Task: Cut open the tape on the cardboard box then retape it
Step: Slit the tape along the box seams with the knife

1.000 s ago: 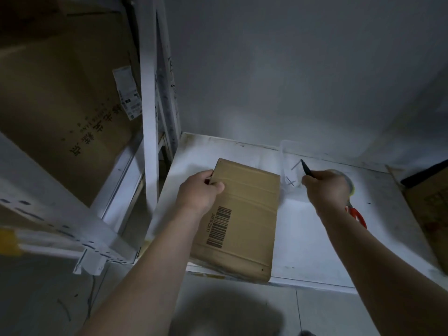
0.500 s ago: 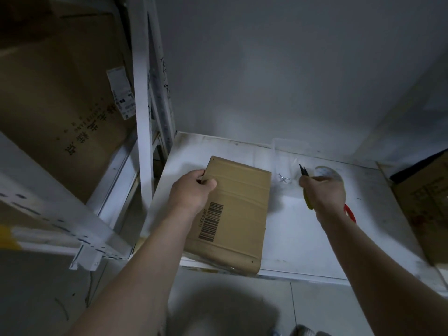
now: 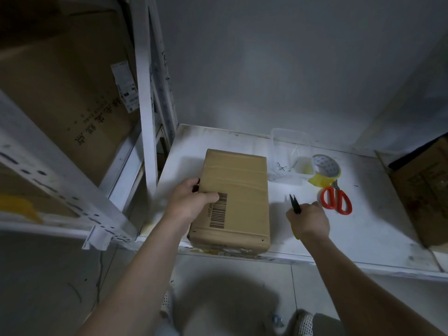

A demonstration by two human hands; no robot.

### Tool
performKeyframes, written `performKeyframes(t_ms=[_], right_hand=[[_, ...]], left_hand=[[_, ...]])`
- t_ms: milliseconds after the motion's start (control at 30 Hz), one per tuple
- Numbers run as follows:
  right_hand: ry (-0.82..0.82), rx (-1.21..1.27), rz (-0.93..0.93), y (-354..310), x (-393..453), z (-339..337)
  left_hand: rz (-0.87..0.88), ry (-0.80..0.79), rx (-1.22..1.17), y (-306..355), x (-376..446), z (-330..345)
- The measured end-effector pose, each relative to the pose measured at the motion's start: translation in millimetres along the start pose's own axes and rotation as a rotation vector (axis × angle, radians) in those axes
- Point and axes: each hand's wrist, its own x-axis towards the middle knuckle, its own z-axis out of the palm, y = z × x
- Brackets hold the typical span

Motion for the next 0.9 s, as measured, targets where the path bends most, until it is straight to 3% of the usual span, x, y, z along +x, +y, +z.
performKeyframes(t_ms=[333,500,600,633,700,900], right_hand=[[0.032,-0.068,-0.011,3,8,-1],[0.055,0.145,-0.098,-6,-12,-17],[-0.227,0.694,0.055,-30,-37,-35],[-0.326,0.745,0.07,-38,-45,-42],[-0.426,0.683,0.03,-49,-57,-52],[-0.467,0.729,-0.125,-63,-72,-58]], left_hand=[[-0.056,0.044,-0.041,-15,-13,-8],[-0.082,0.073,-0.007,-23,-21,-13],[-0.106,0.072,0.01,-31,-29,-11],[-0.106,0.065,0.012,-33,-33,-10],[-0.111,0.056,0.006,-36,-38,-8],[-0.105,0.093,0.001,-39,-46,-7]])
